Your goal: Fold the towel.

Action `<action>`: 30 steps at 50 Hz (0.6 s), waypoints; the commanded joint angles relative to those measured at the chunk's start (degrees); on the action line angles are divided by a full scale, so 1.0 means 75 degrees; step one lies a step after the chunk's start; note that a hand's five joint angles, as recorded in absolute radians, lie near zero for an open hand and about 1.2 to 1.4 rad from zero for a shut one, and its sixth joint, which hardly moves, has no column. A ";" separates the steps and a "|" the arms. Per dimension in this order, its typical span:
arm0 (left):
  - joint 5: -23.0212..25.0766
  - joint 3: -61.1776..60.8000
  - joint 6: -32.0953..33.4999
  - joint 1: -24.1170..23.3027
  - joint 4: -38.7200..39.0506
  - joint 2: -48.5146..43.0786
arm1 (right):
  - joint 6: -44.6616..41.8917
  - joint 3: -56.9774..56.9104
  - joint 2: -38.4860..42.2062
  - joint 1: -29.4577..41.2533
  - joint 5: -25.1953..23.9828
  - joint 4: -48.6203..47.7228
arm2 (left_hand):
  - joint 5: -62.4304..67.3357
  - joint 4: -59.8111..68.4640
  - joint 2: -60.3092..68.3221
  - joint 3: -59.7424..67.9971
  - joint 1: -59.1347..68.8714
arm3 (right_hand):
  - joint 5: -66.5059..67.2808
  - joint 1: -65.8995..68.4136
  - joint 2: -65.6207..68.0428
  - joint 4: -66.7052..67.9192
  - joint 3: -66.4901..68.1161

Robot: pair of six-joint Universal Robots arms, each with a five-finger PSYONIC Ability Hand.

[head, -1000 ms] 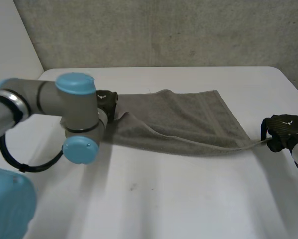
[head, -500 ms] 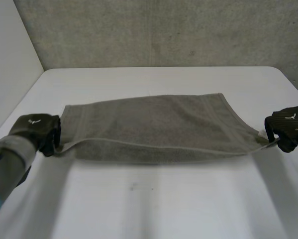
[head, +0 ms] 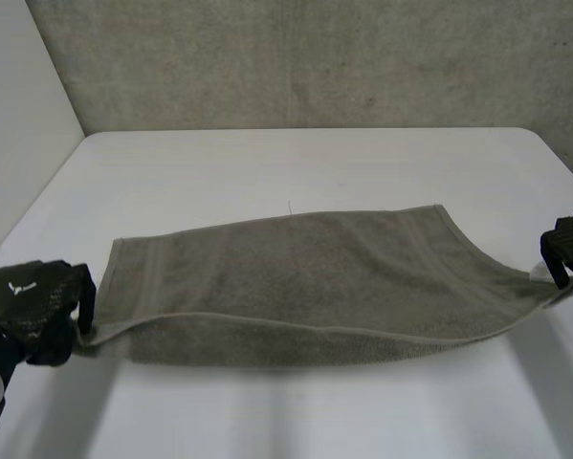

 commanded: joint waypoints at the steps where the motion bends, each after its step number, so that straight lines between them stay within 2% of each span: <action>1: 0.0570 0.0038 -0.0123 0.0830 0.1776 -0.1059 | 0.1248 -0.0552 0.1428 0.0220 -0.0107 -0.1293 | 0.1541 0.1370 0.1393 0.1427 0.1595 | 0.1400 0.0018 0.1388 0.1360 0.1381; 5: 0.0700 0.0190 -0.0358 0.0879 0.2483 -0.1754 | 0.1708 -0.1035 0.2064 0.0702 0.0210 -0.1753 | 0.1541 0.1370 0.1393 0.1427 0.1595 | 0.1400 0.0018 0.1388 0.1360 0.1381; 7: 0.0677 0.0493 -0.0615 0.0867 0.2973 -0.2523 | 0.1918 -0.1687 0.2939 0.1250 0.0769 -0.2068 | 0.1541 0.1370 0.1393 0.1427 0.1595 | 0.1400 0.0018 0.1388 0.1360 0.1381; 8: 0.0677 0.0704 -0.0778 0.0879 0.3114 -0.2979 | 0.1919 -0.1691 0.2943 0.1253 0.0773 -0.2070 | 0.1541 0.1370 0.1393 0.1427 0.1595 | 0.1400 0.0018 0.1388 0.1360 0.1381; 10: 0.0677 0.0880 -0.0919 0.0879 0.3197 -0.3332 | 0.2024 -0.2379 0.3713 0.1707 0.1333 -0.2210 | 0.1541 0.1370 0.1393 0.1427 0.1595 | 0.1400 0.0018 0.1388 0.1360 0.1381; 11: 0.0677 0.0882 -0.0920 0.0879 0.3198 -0.3336 | 0.2025 -0.2382 0.3717 0.1710 0.1335 -0.2210 | 0.1541 0.1370 0.1393 0.1427 0.1595 | 0.1400 0.0018 0.1388 0.1360 0.1381; 13: 0.0677 0.1359 -0.1200 0.0832 0.3291 -0.4070 | 0.2164 -0.3059 0.4428 0.2001 0.1627 -0.2350 | 0.1541 0.1370 0.1393 0.1427 0.1595 | 0.1400 0.0018 0.1388 0.1360 0.1381; 20: 0.0536 0.2417 -0.1694 0.0574 0.3455 -0.5386 | 0.2843 -0.4208 0.5601 0.2435 0.1745 -0.3251 | 0.1541 0.1370 0.1393 0.1427 0.1595 | 0.1400 0.0018 0.1388 0.1360 0.1381; 24: 0.0046 0.3223 -0.1811 0.0387 0.3584 -0.6123 | 0.3009 -0.4935 0.6234 0.2646 0.2130 -0.3931 | 0.1541 0.1370 0.1393 0.1427 0.1595 | 0.1400 0.0018 0.1388 0.1360 0.1381; 30: -0.0377 0.4184 -0.1800 0.0176 0.3655 -0.6849 | 0.2986 -0.5722 0.6892 0.2823 0.2484 -0.4203 | 0.1541 0.1370 0.1393 0.1427 0.1595 | 0.1400 0.0018 0.1388 0.1360 0.1381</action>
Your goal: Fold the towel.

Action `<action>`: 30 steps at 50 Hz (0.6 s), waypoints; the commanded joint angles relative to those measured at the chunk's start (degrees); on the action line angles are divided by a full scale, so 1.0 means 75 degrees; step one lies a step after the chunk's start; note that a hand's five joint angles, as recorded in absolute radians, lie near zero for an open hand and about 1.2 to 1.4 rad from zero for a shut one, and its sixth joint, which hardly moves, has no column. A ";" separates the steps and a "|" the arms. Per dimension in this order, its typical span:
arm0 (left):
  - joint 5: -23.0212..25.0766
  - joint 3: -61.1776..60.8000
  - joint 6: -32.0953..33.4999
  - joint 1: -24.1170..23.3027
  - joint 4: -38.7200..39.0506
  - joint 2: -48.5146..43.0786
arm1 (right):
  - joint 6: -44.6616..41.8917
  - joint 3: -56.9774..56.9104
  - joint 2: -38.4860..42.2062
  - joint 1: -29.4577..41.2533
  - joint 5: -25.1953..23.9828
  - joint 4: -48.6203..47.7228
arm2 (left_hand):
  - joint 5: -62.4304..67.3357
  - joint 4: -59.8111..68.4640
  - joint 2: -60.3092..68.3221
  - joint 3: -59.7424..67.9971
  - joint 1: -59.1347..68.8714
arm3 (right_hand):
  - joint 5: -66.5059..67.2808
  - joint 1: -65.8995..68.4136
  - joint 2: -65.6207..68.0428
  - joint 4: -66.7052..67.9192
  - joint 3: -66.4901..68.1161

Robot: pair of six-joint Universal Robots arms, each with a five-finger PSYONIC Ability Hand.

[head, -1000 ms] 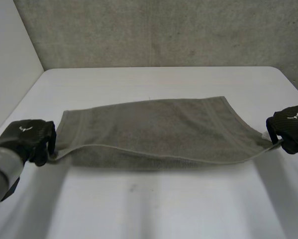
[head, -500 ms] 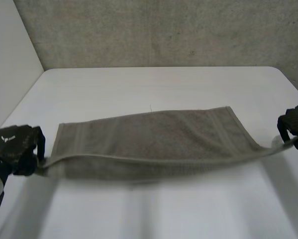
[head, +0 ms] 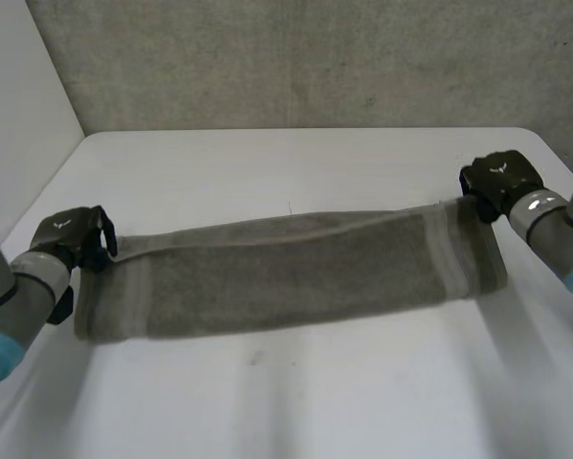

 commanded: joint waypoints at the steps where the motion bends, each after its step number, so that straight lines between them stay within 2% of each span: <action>1: -0.0560 0.1143 -0.0004 -0.0257 0.0096 -0.0871 | 0.0022 -0.1199 0.1005 0.0231 0.0468 -0.0484 | 0.1525 0.1368 0.1391 0.1385 0.1595 | 0.1400 0.0018 0.1384 0.1361 0.1375; 5: -0.0641 0.1716 -0.0016 -0.0397 0.0096 -0.1291 | 0.0011 -0.1797 0.1568 0.0325 0.0480 -0.0484 | 0.1525 0.1368 0.1391 0.1385 0.1595 | 0.1400 0.0018 0.1384 0.1361 0.1375; 11: -0.0887 0.2161 -0.0074 -0.0514 0.0095 -0.1689 | 0.0011 -0.2174 0.1863 0.0360 0.0492 -0.0496 | 0.1525 0.1368 0.1391 0.1385 0.1595 | 0.1400 0.0018 0.1384 0.1361 0.1375; 12: -0.0888 0.2233 -0.0098 -0.0572 0.0107 -0.1772 | 0.0011 -0.2255 0.1944 0.0383 0.0492 -0.0496 | 0.1525 0.1368 0.1391 0.1385 0.1595 | -0.0058 -0.1439 -0.0074 -0.0097 -0.0083; 13: -0.0888 0.2233 -0.0098 -0.0573 0.0107 -0.1773 | 0.0011 -0.2314 0.2003 0.0430 0.0538 -0.0507 | 0.1525 0.1368 0.1391 0.1385 0.1595 | -0.7622 -0.9003 -0.7638 -0.7661 -0.7646; 14: -0.0888 0.2280 -0.0087 -0.0608 0.0142 -0.1831 | 0.0011 -0.2315 0.2004 0.0431 0.0538 -0.0508 | -0.4023 -0.4180 -0.4157 -0.4163 -0.3953 | -0.7697 -0.9079 -0.7714 -0.7736 -0.7722; 15: -0.0923 0.2303 -0.0075 -0.0643 0.0166 -0.1832 | 0.0011 -0.2373 0.2050 0.0512 0.0562 -0.0519 | -0.7808 -0.7965 -0.7942 -0.7948 -0.7739 | -0.7934 -0.9315 -0.7950 -0.7972 -0.7958; 18: -0.0911 0.2292 -0.0110 -0.0678 0.0189 -0.1832 | 0.0046 -0.2397 0.1969 0.0536 0.0562 -0.0543 | -0.7017 -0.7174 -0.7151 -0.7157 -0.6948 | -0.7934 -0.9315 -0.7950 -0.7972 -0.7958; 19: -0.0946 0.2245 -0.0110 -0.0702 0.0213 -0.1785 | 0.0046 -0.2397 0.1968 0.0536 0.0562 -0.0543 | -0.7808 -0.7965 -0.7942 -0.7948 -0.7739 | -0.7934 -0.9315 -0.7950 -0.7972 -0.7958; 26: -0.1110 0.1917 -0.0391 -0.0737 0.0260 -0.1058 | 0.0186 -0.1918 0.0999 0.0548 0.0620 -0.0508 | -0.7808 -0.7965 -0.7942 -0.7948 -0.7739 | -0.7934 -0.9315 -0.7950 -0.7972 -0.7958; 30: -0.1169 0.1345 -0.0438 -0.0749 0.0260 -0.0206 | 0.0304 -0.1330 0.0316 0.0489 0.0597 -0.0496 | -0.7808 -0.7965 -0.7942 -0.7948 -0.7739 | -0.7934 -0.9315 -0.7950 -0.7972 -0.7958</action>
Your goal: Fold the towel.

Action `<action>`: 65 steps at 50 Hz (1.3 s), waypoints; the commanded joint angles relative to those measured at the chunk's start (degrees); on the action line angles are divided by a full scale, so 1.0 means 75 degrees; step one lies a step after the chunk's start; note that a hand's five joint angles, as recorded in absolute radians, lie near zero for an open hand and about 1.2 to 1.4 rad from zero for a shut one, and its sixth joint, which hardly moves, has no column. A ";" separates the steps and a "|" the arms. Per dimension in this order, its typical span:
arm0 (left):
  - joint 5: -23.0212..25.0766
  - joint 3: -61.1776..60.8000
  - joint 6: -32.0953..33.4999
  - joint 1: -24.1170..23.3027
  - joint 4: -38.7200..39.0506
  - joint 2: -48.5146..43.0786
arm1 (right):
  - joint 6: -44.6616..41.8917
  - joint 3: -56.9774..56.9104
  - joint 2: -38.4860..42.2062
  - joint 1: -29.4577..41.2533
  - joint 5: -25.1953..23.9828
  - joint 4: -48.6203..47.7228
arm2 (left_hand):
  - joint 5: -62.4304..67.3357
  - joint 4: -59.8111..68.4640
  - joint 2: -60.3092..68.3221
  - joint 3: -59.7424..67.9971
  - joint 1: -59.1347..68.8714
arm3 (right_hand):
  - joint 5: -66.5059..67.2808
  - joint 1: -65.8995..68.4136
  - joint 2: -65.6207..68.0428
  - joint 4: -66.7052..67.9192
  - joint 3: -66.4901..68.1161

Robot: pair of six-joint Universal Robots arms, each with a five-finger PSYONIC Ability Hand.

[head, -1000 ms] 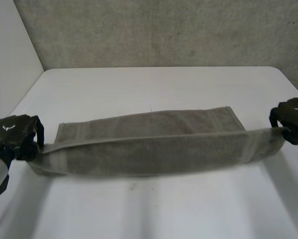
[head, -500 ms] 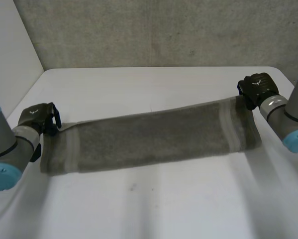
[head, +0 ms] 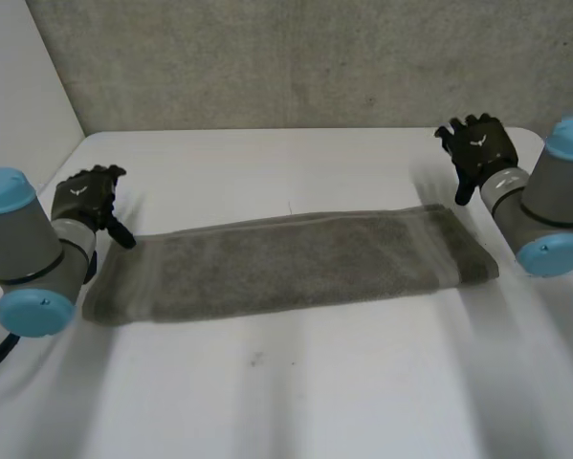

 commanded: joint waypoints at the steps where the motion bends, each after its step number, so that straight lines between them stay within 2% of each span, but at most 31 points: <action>1: -0.0119 -0.0959 -0.0141 -0.0019 0.0006 0.1455 | 0.0216 0.1205 -0.1501 -0.0098 -0.0019 0.0024 | -0.0355 -0.0188 -0.0160 -0.0192 -0.0208 | -0.0565 -0.0133 -0.0025 -0.0083 -0.0019; 12: -0.0096 -0.2705 -0.0129 -0.0101 0.0029 0.3342 | 0.0193 0.3518 -0.3368 -0.0368 -0.0183 0.0246 | -0.0355 -0.0188 -0.0160 -0.0192 -0.0208 | -0.0284 0.0147 0.0255 0.0198 0.0261; 15: -0.0084 -0.2918 -0.0141 -0.0101 0.0029 0.3544 | 0.0158 0.4115 -0.3719 -0.0579 -0.0359 0.0411 | -0.0355 -0.0188 -0.0160 -0.0192 -0.0208 | 0.0747 0.1179 0.1287 0.1229 0.1293; 17: -0.0084 -0.3233 -0.0141 -0.0112 0.0053 0.3835 | 0.0158 0.4663 -0.3953 -0.0742 -0.0662 0.0469 | -0.0355 -0.0188 -0.0160 -0.0192 -0.0208 | 0.2132 0.2564 0.2672 0.2614 0.2678; 20: -0.0084 -0.3526 -0.0153 -0.0101 0.0169 0.3953 | 0.0123 0.5156 -0.4036 -0.0953 -0.1060 0.0469 | -0.0355 -0.0188 -0.0160 -0.0192 -0.0208 | 0.2339 0.2771 0.2879 0.2821 0.2885; 28: -0.0084 -0.4241 -0.0153 -0.0101 0.0837 0.3930 | 0.0076 0.5885 -0.3883 -0.1306 -0.1812 0.0223 | -0.0355 -0.0188 -0.0160 -0.0192 -0.0208 | 0.2609 0.3041 0.3148 0.3091 0.3154; 30: -0.0072 -0.4313 -0.0153 -0.0101 0.0943 0.3930 | 0.0006 0.6083 -0.3650 -0.1376 -0.2057 -0.0208 | -0.0355 -0.0188 -0.0160 -0.0192 -0.0208 | 0.2721 0.3152 0.3260 0.3203 0.3266; 45: -0.0072 -0.4512 -0.0153 -0.0124 0.1084 0.3860 | -0.0404 0.6025 -0.2594 -0.1423 -0.2140 -0.1089 | -0.0355 -0.0188 -0.0160 -0.0192 -0.0208 | 0.3237 0.3669 0.3776 0.3719 0.3782; 53: -0.0072 -0.4512 -0.0153 -0.0124 0.1096 0.3848 | -0.0486 0.5861 -0.2266 -0.1423 -0.2093 -0.1347 | -0.0355 -0.0188 -0.0160 -0.0192 -0.0208 | 0.5031 0.5463 0.5570 0.5513 0.5576; 55: -0.0072 -0.4512 -0.0153 -0.0124 0.1096 0.3848 | -0.0498 0.5803 -0.2185 -0.1435 -0.2070 -0.1371 | -0.0355 -0.0188 -0.0160 -0.0192 -0.0208 | 0.7149 0.7581 0.7689 0.7631 0.7695; 56: -0.0072 -0.4512 -0.0153 -0.0124 0.1084 0.3848 | -0.0498 0.5803 -0.2184 -0.1435 -0.2070 -0.1371 | -0.0355 -0.0188 -0.0160 -0.0192 -0.0208 | 0.7162 0.7594 0.7701 0.7644 0.7707; 57: -0.0072 -0.4512 -0.0153 -0.0124 0.1084 0.3848 | -0.0498 0.5768 -0.2173 -0.1446 -0.2058 -0.1371 | -0.0355 -0.0188 -0.0160 -0.0192 -0.0208 | 0.8716 0.9148 0.9255 0.9198 0.9262; 65: -0.0072 -0.4559 -0.0153 -0.0113 0.1096 0.3848 | -0.0615 0.5697 -0.2090 -0.1633 -0.2035 -0.1371 | -0.0355 -0.0188 -0.0160 -0.0192 -0.0208 | 0.8769 0.9201 0.9308 0.9251 0.9314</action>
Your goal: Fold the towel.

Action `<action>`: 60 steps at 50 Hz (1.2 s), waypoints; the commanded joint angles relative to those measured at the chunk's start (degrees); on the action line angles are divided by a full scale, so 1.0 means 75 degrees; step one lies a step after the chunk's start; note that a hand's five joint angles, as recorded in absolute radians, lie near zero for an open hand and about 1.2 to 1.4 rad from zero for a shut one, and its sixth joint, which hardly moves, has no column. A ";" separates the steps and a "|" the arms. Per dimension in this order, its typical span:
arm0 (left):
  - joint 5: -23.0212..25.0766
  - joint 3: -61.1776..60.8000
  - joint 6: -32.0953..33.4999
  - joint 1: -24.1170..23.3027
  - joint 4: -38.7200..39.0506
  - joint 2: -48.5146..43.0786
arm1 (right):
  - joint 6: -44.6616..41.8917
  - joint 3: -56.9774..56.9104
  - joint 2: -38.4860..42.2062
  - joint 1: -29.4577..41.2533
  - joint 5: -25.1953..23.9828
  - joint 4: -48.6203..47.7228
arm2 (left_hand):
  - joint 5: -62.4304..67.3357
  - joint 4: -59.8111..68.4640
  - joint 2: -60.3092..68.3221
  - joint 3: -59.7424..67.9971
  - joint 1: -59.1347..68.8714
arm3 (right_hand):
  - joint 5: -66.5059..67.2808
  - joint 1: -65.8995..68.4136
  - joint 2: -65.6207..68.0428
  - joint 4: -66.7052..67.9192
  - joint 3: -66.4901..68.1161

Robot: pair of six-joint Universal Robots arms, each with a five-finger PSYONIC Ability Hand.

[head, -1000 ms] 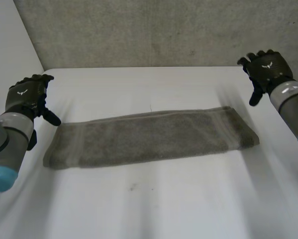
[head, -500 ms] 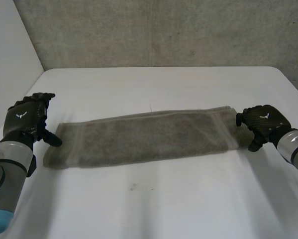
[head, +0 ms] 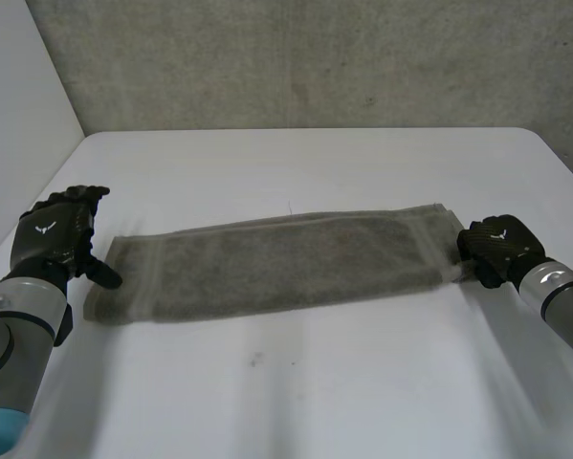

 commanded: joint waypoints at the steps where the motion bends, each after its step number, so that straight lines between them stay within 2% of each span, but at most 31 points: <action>1: 0.0000 -0.0038 0.0000 0.0011 0.0007 0.0001 | -0.0093 -0.0078 0.0046 -0.0308 0.0037 0.0076 | -0.0225 0.0038 0.0071 0.0055 -0.0018 | 0.1748 0.0401 0.1694 0.1655 0.1663; 7: 0.0012 -0.0072 0.0000 0.0022 -0.0005 0.0001 | -0.0093 -0.0090 -0.0165 -0.0919 0.0049 0.0463 | -0.0225 0.0038 0.0071 0.0055 -0.0018 | 0.1748 0.0401 0.1694 0.1655 0.1663; 12: 0.0012 -0.0096 0.0012 0.0011 -0.0005 0.0025 | -0.0210 -0.0184 -0.0564 -0.1763 -0.0069 0.1412 | -0.0225 0.0038 0.0071 0.0055 -0.0018 | 0.1748 0.0401 0.1694 0.1655 0.1663; 14: 0.0012 -0.0096 0.0012 0.0011 -0.0005 0.0036 | -0.0536 -0.0195 -0.0797 -0.2474 -0.0127 0.1984 | -0.0225 0.0038 0.0071 0.0055 -0.0018 | 0.1748 0.0401 0.1694 0.1655 0.1663; 17: 0.0012 -0.0096 0.0012 -0.0001 -0.0005 0.0048 | -0.0981 -0.0230 -0.1055 -0.2944 -0.0104 0.2290 | -0.0225 0.0038 0.0071 0.0055 -0.0018 | 0.1748 0.0401 0.1694 0.1655 0.1663; 26: 0.0012 -0.0155 0.0012 -0.0013 -0.0005 0.0107 | -0.1042 -0.0500 -0.1607 -0.2981 0.0049 0.2350 | -0.0225 0.0038 0.0071 0.0055 -0.0018 | 0.1748 0.0401 0.1694 0.1655 0.1663; 28: 0.0012 -0.0143 0.0012 -0.0013 -0.0005 0.0107 | -0.0716 -0.0605 -0.1980 -0.2318 0.0060 0.2350 | -0.0225 0.0038 0.0071 0.0055 -0.0018 | 0.1748 0.0401 0.1694 0.1655 0.1663; 29: 0.0012 -0.0155 0.0012 -0.0013 -0.0005 0.0118 | -0.0714 -0.0606 -0.1982 -0.2313 0.0060 0.2350 | -0.0225 0.0038 0.0071 0.0055 -0.0018 | 0.1748 0.0401 0.1694 0.1655 0.1663; 30: 0.0012 -0.0155 0.0012 -0.0013 -0.0005 0.0119 | -0.0505 -0.0745 -0.2075 -0.1756 0.0084 0.2338 | -0.0225 0.0038 0.0071 0.0055 -0.0018 | 0.1748 0.0401 0.1694 0.1655 0.1663; 31: 0.0012 -0.0155 0.0012 -0.0013 -0.0005 0.0119 | -0.0503 -0.0746 -0.2075 -0.1751 0.0084 0.2338 | -0.0225 0.0038 0.0071 0.0055 -0.0018 | 0.1748 0.0401 0.1694 0.1655 0.1663; 33: 0.0012 -0.0155 0.0012 -0.0013 -0.0005 0.0130 | 0.0022 -0.1108 -0.2099 -0.0596 0.0247 0.2327 | -0.0225 0.0038 0.0071 0.0055 -0.0018 | 0.1748 0.0401 0.1694 0.1655 0.1663; 34: 0.0012 -0.0155 0.0012 -0.0013 -0.0005 0.0130 | 0.0025 -0.1109 -0.2099 -0.0591 0.0248 0.2327 | -0.0225 0.0038 0.0071 0.0055 -0.0018 | 0.1748 0.0401 0.1694 0.1655 0.1663; 36: 0.0012 -0.0155 0.0012 -0.0013 -0.0005 0.0130 | 0.0375 -0.1471 -0.2029 0.0563 0.0621 0.2280 | -0.0225 0.0038 0.0071 0.0055 -0.0018 | 0.1748 0.0401 0.1694 0.1655 0.1663; 37: 0.0012 -0.0155 0.0012 -0.0013 -0.0005 0.0130 | 0.0376 -0.1473 -0.2029 0.0569 0.0623 0.2280 | -0.0225 0.0038 0.0071 0.0055 -0.0018 | 0.1748 0.0401 0.1694 0.1655 0.1663; 39: 0.0012 -0.0155 0.0012 -0.0013 -0.0005 0.0130 | 0.0470 -0.2021 -0.1621 0.2097 0.1066 0.2105 | -0.0225 0.0038 0.0071 0.0055 -0.0018 | 0.1748 0.0401 0.1694 0.1655 0.1663; 40: 0.0012 -0.0155 0.0012 -0.0013 -0.0005 0.0130 | 0.0470 -0.2023 -0.1618 0.2105 0.1068 0.2104 | -0.0225 0.0038 0.0071 0.0055 -0.0018 | 0.1748 0.0401 0.1694 0.1655 0.1663; 41: 0.0012 -0.0155 0.0012 -0.0013 -0.0005 0.0130 | 0.0481 -0.2314 -0.1328 0.2870 0.1231 0.2023 | -0.0225 0.0038 0.0071 0.0055 -0.0018 | 0.1748 0.0401 0.1694 0.1655 0.1663; 42: 0.0012 -0.0166 0.0012 -0.0013 -0.0005 0.0130 | 0.0482 -0.2316 -0.1326 0.2878 0.1232 0.2022 | -0.0225 0.0038 0.0071 0.0055 -0.0018 | 0.1748 0.0401 0.1694 0.1655 0.1663; 44: 0.0012 -0.0190 0.0012 -0.0013 0.0007 0.0130 | 0.0458 -0.2830 -0.0766 0.4138 0.1524 0.1893 | -0.0225 0.0038 0.0071 0.0055 -0.0018 | 0.1748 0.0401 0.1694 0.1655 0.1663; 45: 0.0012 -0.0202 0.0024 -0.0013 0.0007 0.0130 | 0.0458 -0.2832 -0.0763 0.4144 0.1525 0.1893 | -0.0225 0.0038 0.0071 0.0055 -0.0018 | 0.1748 0.0401 0.1694 0.1655 0.1663; 47: 0.0012 -0.0202 0.0024 -0.0013 0.0007 0.0130 | 0.0458 -0.3275 -0.0075 0.5135 0.1630 0.1881 | -0.0225 0.0038 0.0071 0.0055 -0.0018 | 0.1748 0.0401 0.1694 0.1655 0.1663; 55: 0.0012 -0.0202 0.0059 -0.0013 0.0077 0.0083 | 0.0435 -0.3921 0.1403 0.6580 0.1607 0.1858 | -0.0225 0.0038 0.0071 0.0055 -0.0018 | 0.1748 0.0401 0.1694 0.1655 0.1663; 60: 0.0012 -0.0213 0.0082 -0.0048 0.0101 0.0013 | 0.0517 -0.3957 0.1592 0.6734 0.1596 0.1799 | -0.0225 0.0038 0.0071 0.0055 -0.0018 | 0.1748 0.0401 0.1694 0.1655 0.1663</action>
